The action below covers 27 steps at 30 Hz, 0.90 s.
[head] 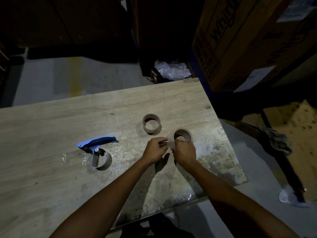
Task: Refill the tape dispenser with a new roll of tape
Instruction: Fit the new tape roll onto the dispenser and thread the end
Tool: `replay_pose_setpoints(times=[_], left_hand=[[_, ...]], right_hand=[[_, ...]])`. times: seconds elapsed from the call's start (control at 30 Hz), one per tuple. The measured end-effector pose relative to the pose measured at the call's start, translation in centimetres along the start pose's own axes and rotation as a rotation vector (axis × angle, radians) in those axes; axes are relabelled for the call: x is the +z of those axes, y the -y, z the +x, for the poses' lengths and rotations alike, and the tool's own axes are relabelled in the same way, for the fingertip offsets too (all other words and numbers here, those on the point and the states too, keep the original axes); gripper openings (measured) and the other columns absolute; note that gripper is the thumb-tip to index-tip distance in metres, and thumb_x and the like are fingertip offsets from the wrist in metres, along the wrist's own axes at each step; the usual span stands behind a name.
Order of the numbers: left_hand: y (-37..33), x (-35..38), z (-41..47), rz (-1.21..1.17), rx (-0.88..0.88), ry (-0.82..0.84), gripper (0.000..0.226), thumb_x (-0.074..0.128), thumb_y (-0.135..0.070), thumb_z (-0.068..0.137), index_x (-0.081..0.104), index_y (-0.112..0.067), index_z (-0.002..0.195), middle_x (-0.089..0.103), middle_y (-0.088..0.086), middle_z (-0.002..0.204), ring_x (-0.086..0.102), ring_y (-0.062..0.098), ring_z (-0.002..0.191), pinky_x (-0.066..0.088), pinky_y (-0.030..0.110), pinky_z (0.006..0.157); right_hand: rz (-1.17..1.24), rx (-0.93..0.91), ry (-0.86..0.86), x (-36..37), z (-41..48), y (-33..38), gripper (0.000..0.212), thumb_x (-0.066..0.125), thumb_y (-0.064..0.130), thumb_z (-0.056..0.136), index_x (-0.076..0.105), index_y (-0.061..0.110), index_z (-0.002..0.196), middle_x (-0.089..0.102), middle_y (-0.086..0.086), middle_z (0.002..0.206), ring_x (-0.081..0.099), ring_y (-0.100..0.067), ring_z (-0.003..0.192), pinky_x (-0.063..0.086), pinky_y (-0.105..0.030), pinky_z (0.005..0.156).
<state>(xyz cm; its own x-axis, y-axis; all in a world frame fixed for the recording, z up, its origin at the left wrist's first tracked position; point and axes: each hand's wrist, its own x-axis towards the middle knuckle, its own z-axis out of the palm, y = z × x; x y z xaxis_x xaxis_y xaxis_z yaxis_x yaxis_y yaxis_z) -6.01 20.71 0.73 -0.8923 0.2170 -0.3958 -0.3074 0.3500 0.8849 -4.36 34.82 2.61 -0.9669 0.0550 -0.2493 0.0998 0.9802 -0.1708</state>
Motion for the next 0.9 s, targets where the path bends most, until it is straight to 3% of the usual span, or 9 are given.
replay_pose_setpoints(times=[0.13,0.23,0.3,0.47,0.6,0.67,0.83,0.9], left_hand=[[-0.9,-1.3,-0.5,0.014,0.053,-0.097,0.033,0.066,-0.007,0.088,0.069,-0.011,0.121,0.073,0.004,0.117,0.068,0.012,0.105,0.057,0.029,0.09],[-1.4,-3.2,-1.4,0.017,0.113,-0.24,0.025,0.065,-0.006,0.089,0.073,-0.011,0.113,0.074,0.001,0.108,0.068,0.009,0.095,0.051,0.009,0.079],[-1.6,-4.8,-2.3,0.002,0.15,-0.321,0.025,0.066,-0.006,0.09,0.071,-0.009,0.113,0.071,0.002,0.109,0.066,0.008,0.094,0.048,0.004,0.077],[-1.2,-10.0,-4.6,-0.007,0.251,-0.372,0.027,0.064,-0.014,0.094,0.068,-0.012,0.121,0.066,0.003,0.119,0.065,0.009,0.103,0.055,0.018,0.083],[-0.6,-14.0,-7.2,0.038,0.281,-0.403,0.019,0.064,-0.014,0.094,0.073,-0.016,0.111,0.066,-0.003,0.111,0.063,0.004,0.099,0.049,0.01,0.076],[-0.2,-15.8,-8.3,0.053,0.301,-0.424,0.016,0.066,-0.011,0.092,0.074,-0.016,0.104,0.068,-0.002,0.106,0.064,0.005,0.097,0.052,0.014,0.079],[1.1,-19.0,-10.7,0.141,0.339,-0.499,0.006,0.068,-0.007,0.089,0.074,-0.008,0.092,0.069,0.003,0.094,0.065,0.01,0.087,0.055,0.021,0.076],[1.8,-19.9,-11.5,0.185,0.362,-0.51,0.004,0.068,-0.007,0.089,0.072,-0.007,0.09,0.068,0.003,0.092,0.065,0.011,0.084,0.055,0.021,0.073]], right_hand=[[0.157,-0.059,-0.113,-1.0,-0.8,1.1,0.006,0.064,0.016,0.087,0.069,0.013,0.088,0.073,-0.008,0.083,0.068,-0.027,0.078,0.048,-0.03,0.069],[0.289,-0.11,-0.099,-1.9,-1.6,2.4,0.005,0.063,0.017,0.09,0.065,0.012,0.089,0.068,-0.005,0.08,0.065,-0.026,0.075,0.036,-0.021,0.057],[0.369,-0.157,-0.06,-2.3,-2.2,3.8,0.009,0.062,0.02,0.091,0.062,0.013,0.087,0.06,0.001,0.074,0.059,-0.021,0.068,0.032,-0.022,0.052],[0.49,-0.345,-0.075,-3.1,-3.7,7.9,0.014,0.063,0.027,0.093,0.061,0.015,0.086,0.06,-0.001,0.076,0.054,-0.017,0.065,0.038,-0.029,0.055],[0.545,-0.436,-0.036,-3.3,-4.3,11.1,0.023,0.064,0.034,0.092,0.066,0.011,0.094,0.066,-0.006,0.08,0.059,-0.02,0.066,0.049,-0.036,0.057],[0.569,-0.475,-0.004,-3.4,-4.6,12.5,0.027,0.063,0.036,0.091,0.068,0.011,0.098,0.068,-0.008,0.084,0.061,-0.02,0.069,0.052,-0.039,0.06],[0.542,-0.599,0.007,-3.5,-5.1,15.6,0.022,0.068,0.032,0.087,0.07,0.012,0.095,0.068,-0.004,0.08,0.057,-0.015,0.066,0.043,-0.029,0.057],[0.542,-0.63,0.026,-3.4,-5.4,16.6,0.022,0.069,0.031,0.087,0.071,0.012,0.098,0.07,-0.003,0.084,0.062,-0.016,0.07,0.048,-0.031,0.06]])
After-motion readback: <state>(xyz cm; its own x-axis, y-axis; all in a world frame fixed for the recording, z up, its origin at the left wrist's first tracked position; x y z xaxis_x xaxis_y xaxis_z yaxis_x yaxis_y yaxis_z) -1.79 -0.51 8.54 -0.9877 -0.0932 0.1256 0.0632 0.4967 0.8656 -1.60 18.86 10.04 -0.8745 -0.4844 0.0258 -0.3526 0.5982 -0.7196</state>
